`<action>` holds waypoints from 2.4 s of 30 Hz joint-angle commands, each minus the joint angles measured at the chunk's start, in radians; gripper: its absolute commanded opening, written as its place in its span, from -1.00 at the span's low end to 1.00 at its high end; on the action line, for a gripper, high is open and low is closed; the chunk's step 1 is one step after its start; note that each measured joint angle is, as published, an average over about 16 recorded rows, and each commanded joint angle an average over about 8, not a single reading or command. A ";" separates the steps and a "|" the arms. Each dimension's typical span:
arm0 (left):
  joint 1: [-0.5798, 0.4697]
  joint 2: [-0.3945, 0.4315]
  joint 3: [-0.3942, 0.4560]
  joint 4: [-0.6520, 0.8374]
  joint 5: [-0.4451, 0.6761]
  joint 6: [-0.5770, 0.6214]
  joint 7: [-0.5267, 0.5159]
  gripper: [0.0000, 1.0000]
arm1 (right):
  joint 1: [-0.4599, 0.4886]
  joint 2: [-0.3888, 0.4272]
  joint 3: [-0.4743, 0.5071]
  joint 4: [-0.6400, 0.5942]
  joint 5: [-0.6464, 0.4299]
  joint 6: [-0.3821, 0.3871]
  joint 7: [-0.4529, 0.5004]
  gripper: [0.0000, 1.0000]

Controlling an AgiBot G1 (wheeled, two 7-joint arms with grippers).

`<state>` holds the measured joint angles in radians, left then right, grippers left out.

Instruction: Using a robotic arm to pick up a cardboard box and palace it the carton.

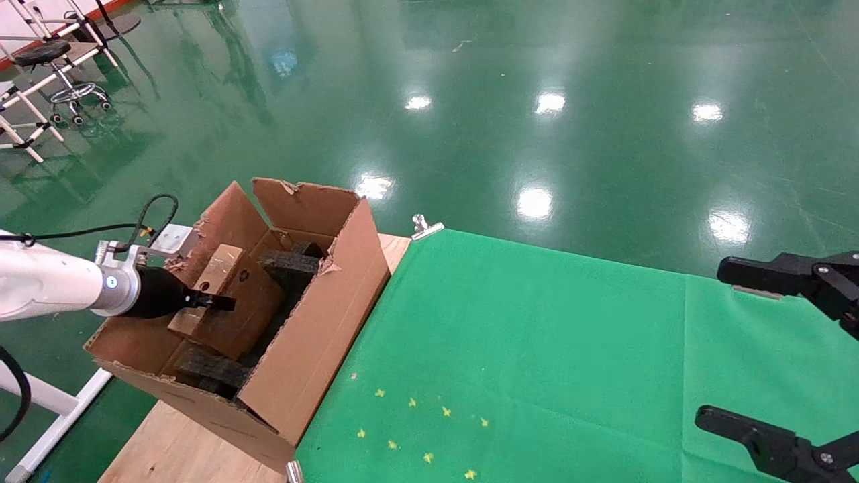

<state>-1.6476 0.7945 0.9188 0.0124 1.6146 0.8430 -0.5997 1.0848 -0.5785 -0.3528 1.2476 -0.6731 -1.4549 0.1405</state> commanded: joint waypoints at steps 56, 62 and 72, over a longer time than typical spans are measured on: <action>-0.129 -0.142 -0.247 -0.302 -0.432 0.610 -0.071 1.00 | 0.000 0.000 0.000 0.000 0.001 0.000 0.000 1.00; -0.098 -0.143 -0.263 -0.345 -0.449 0.608 -0.048 1.00 | 0.000 0.000 0.000 0.000 0.001 0.000 0.000 1.00; 0.016 -0.150 -0.327 -0.507 -0.523 0.616 0.030 1.00 | 0.000 0.000 0.000 0.000 0.001 0.000 0.000 1.00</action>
<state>-1.6310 0.6442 0.5917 -0.4949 1.0916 1.4586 -0.5691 1.0846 -0.5781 -0.3530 1.2472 -0.6724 -1.4545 0.1402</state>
